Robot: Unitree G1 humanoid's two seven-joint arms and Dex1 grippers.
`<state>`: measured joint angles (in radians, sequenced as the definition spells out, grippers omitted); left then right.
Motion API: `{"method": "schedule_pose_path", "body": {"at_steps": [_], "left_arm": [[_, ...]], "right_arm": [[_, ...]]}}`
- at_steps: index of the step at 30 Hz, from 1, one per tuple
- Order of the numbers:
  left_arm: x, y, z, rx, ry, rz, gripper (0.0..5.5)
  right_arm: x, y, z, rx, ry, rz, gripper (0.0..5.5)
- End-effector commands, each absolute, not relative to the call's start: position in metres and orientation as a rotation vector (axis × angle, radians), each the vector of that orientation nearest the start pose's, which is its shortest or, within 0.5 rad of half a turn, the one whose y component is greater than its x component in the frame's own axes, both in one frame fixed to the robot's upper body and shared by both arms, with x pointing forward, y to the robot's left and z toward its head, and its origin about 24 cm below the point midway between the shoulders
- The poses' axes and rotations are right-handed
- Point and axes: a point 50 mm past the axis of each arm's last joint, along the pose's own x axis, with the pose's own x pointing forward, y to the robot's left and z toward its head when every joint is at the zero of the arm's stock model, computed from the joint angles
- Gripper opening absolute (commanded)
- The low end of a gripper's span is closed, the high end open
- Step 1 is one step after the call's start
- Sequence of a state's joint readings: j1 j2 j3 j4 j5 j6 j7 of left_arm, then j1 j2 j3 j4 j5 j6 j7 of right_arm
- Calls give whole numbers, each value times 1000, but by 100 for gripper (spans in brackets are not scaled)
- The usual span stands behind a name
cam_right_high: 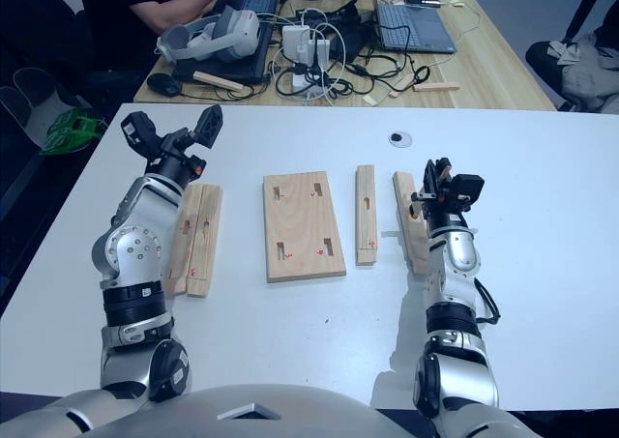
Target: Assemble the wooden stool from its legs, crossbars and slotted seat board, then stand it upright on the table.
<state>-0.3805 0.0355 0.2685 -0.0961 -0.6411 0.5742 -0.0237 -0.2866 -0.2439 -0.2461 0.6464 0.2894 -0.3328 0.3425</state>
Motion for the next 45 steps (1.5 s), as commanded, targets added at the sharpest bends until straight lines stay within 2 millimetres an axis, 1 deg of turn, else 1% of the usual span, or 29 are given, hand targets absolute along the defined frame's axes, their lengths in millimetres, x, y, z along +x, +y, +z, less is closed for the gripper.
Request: {"method": "schedule_pose_path", "body": {"at_steps": [1,3,4,5,7,9,11,12,13,14,15,16,18,20,22,23,24,26,29,33,35,36,39,42,45], "left_arm": [[315,161,118,-692,83,-155,540],[316,163,115,-726,93,-147,540],[316,163,115,-734,94,-147,540],[316,163,114,-739,95,-149,540],[316,163,113,-745,95,-148,540],[317,163,113,-753,93,-148,540],[317,162,112,-763,91,-149,540],[317,162,112,-767,90,-149,540],[317,161,112,-769,88,-149,540],[317,161,112,-772,86,-148,540],[317,160,112,-774,83,-147,540],[317,160,112,-777,79,-145,540],[317,160,112,-780,74,-142,540],[317,160,113,-784,71,-139,540],[316,159,113,-787,72,-141,540],[316,159,112,-789,72,-141,540],[316,159,112,-791,73,-141,540],[315,160,112,-798,75,-139,540],[315,161,112,-804,77,-140,540],[315,161,112,-805,76,-137,540],[316,160,112,-805,77,-140,540],[317,160,112,-805,78,-141,540],[317,161,112,-807,79,-140,540],[317,161,111,-810,80,-140,540],[317,161,111,-813,80,-140,540]], "right_arm": [[289,-243,27,63,-30,21,128],[293,-241,46,46,-96,23,170],[296,-238,59,34,-138,30,182],[299,-236,75,27,-189,35,206],[305,-233,102,18,-267,35,234],[311,-232,136,27,-354,27,273],[320,-232,176,31,-438,15,273],[326,-233,191,23,-443,5,273],[333,-235,201,16,-428,-9,273],[342,-236,206,6,-375,-15,273],[351,-238,202,5,-290,-32,273],[358,-238,192,-14,-196,-41,273],[362,-235,162,-25,-14,-20,273],[353,-232,111,-35,215,24,273],[334,-234,69,-63,378,24,273],[324,-236,56,-68,425,15,273],[317,-238,48,-62,454,2,273],[308,-242,42,-47,465,-38,273],[305,-244,43,-53,455,-64,273],[306,-244,44,-55,434,-73,273],[310,-243,55,-40,360,-80,273],[314,-243,63,-34,310,-85,273],[323,-240,97,-17,145,-108,273],[330,-233,137,-3,-20,-90,273],[331,-223,179,10,-180,-46,273]]}}
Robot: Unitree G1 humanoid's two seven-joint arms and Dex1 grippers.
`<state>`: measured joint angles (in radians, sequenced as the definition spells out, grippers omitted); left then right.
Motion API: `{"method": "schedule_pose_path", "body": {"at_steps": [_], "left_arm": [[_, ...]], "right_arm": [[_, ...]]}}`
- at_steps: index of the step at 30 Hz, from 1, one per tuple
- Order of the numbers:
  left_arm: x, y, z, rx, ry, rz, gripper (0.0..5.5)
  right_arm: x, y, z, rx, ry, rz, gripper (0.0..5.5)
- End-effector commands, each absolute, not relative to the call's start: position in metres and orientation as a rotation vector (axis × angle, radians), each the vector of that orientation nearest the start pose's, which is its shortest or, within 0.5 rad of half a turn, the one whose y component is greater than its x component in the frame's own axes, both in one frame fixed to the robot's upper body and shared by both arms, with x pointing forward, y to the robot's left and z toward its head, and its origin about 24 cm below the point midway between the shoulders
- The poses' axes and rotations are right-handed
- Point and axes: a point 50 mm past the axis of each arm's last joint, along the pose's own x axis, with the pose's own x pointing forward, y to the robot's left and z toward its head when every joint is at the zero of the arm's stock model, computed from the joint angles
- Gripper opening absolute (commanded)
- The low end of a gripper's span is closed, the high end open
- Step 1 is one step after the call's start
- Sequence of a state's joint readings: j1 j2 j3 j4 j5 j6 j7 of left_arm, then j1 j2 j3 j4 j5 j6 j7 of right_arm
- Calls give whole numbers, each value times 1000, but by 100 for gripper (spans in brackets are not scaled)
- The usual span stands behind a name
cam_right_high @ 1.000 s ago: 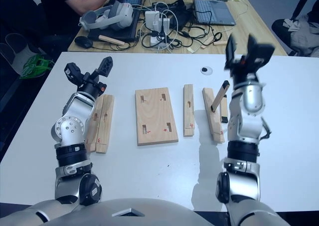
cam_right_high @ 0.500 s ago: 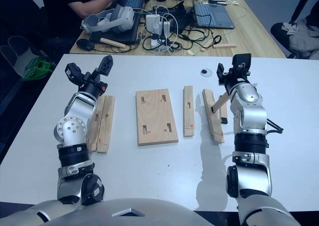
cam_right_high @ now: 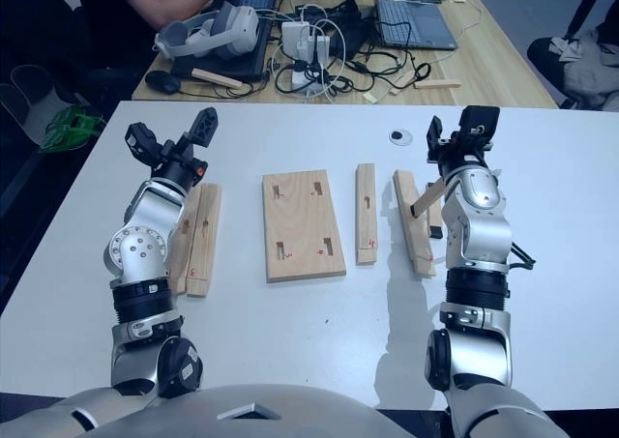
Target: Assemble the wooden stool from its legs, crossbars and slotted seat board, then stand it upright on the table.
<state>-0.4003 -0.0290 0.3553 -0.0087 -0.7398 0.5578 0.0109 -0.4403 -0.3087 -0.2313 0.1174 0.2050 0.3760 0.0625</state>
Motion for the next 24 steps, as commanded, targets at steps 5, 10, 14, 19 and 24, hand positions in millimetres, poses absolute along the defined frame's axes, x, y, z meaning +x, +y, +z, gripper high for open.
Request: {"method": "schedule_pose_path", "body": {"at_steps": [5,10,14,19,24], "left_arm": [[317,160,111,-817,79,-138,540],[316,159,112,-821,77,-140,540],[315,159,112,-820,78,-141,540],[315,161,111,-817,81,-138,540],[316,161,111,-815,85,-139,540]], "right_arm": [[326,-215,200,0,-226,13,273],[316,-231,103,-23,169,22,273],[305,-247,59,6,298,-23,273],[313,-241,71,35,202,-17,273],[318,-242,86,60,129,-43,273]]}}
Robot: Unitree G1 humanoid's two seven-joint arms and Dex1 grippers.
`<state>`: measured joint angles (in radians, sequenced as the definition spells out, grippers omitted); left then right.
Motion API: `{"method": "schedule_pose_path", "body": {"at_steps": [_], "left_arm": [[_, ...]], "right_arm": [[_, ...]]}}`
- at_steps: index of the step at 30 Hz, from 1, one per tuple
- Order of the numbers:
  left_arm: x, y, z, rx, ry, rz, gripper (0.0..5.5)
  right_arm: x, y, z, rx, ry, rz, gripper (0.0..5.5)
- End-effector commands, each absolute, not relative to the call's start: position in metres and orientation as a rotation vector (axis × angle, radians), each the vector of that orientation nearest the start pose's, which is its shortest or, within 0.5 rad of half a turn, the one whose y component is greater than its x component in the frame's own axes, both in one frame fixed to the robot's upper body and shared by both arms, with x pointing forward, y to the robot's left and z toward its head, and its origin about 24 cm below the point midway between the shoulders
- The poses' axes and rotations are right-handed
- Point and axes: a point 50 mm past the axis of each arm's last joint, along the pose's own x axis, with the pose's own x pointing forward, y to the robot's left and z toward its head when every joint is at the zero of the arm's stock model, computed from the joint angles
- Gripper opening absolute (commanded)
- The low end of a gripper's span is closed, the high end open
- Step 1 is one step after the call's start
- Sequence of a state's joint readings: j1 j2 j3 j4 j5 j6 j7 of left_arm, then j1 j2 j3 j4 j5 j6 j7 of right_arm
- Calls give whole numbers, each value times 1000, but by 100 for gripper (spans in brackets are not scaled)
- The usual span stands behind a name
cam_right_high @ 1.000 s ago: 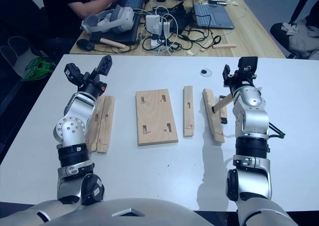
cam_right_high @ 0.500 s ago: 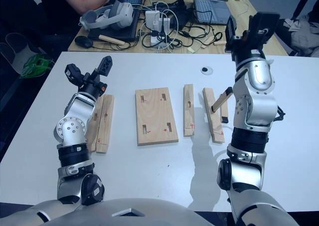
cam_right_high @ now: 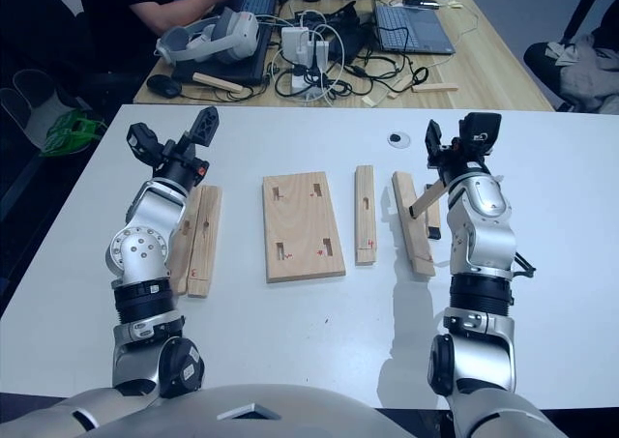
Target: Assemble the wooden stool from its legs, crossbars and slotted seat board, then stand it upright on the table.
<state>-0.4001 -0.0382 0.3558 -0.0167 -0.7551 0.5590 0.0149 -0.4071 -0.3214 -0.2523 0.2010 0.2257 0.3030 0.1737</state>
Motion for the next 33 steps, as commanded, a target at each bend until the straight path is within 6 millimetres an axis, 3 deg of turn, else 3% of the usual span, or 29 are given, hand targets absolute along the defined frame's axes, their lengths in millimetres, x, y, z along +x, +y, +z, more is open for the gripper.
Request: {"method": "schedule_pose_path", "body": {"at_steps": [1,8,10,13,16,23,26,33], "left_arm": [[316,161,111,-814,85,-141,540],[315,162,110,-823,80,-138,540],[315,161,110,-829,77,-136,540],[314,160,110,-838,72,-133,540],[314,160,110,-846,69,-131,540],[313,159,110,-861,64,-126,540],[313,161,110,-863,63,-122,540],[314,162,109,-863,65,-122,540]], "right_arm": [[320,-242,92,60,102,-45,273],[324,-222,165,25,-135,131,273],[322,-210,172,3,-112,230,273],[313,-193,158,-24,34,397,273],[307,-197,137,-14,196,423,273],[306,-256,85,111,490,74,273],[306,-263,81,80,507,22,273],[310,-253,79,40,505,27,273]]}}
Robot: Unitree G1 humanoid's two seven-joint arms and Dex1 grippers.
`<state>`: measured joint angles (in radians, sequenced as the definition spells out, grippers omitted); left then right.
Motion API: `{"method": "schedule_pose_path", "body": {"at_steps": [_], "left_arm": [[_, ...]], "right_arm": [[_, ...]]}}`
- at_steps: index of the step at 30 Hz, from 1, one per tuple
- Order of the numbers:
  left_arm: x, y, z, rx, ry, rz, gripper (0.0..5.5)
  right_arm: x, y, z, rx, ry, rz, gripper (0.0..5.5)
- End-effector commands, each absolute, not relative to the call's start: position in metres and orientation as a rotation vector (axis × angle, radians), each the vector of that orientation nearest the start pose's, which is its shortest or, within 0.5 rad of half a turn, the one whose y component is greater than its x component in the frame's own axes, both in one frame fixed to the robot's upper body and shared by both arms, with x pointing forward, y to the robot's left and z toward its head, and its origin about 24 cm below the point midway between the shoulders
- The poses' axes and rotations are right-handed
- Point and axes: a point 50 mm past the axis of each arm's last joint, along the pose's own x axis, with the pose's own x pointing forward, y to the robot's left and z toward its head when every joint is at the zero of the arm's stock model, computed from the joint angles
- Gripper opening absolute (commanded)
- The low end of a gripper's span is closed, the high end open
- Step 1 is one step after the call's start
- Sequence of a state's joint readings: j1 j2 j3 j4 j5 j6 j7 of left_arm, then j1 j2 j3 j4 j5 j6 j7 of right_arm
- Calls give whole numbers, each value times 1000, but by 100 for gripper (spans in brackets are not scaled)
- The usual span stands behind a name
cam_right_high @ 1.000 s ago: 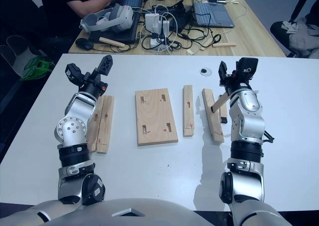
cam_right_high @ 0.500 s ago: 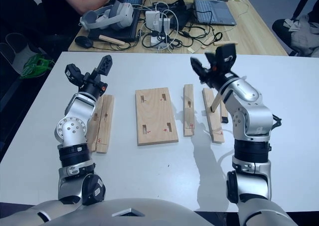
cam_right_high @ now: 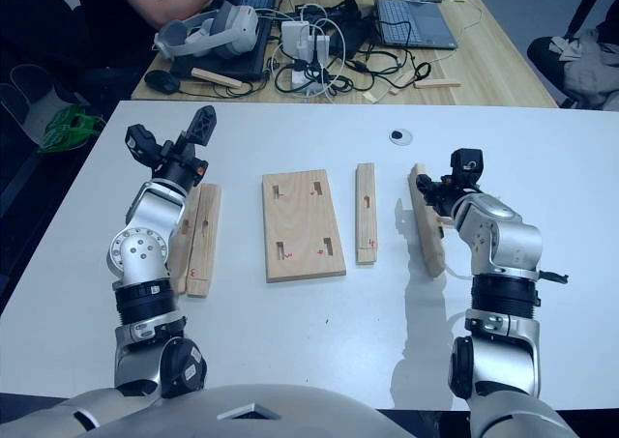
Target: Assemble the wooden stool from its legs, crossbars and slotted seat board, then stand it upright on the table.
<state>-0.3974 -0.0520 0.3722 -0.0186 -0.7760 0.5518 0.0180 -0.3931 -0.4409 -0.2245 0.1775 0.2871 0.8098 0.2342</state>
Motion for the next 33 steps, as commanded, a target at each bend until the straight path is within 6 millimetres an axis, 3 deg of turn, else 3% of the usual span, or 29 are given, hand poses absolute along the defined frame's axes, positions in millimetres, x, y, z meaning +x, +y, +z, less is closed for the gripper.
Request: {"method": "schedule_pose_path", "body": {"at_steps": [1,9,20,29,33], "left_arm": [[314,162,109,-864,65,-122,540],[316,161,108,-868,61,-123,540],[315,162,107,-878,63,-122,540],[314,161,107,-876,67,-125,540],[314,161,107,-877,67,-125,540]], "right_arm": [[310,-252,78,36,511,25,273],[318,-255,75,-20,518,-53,273],[308,-256,46,174,645,-157,273],[307,-252,44,153,663,-142,115],[307,-251,44,135,660,-130,102]]}}
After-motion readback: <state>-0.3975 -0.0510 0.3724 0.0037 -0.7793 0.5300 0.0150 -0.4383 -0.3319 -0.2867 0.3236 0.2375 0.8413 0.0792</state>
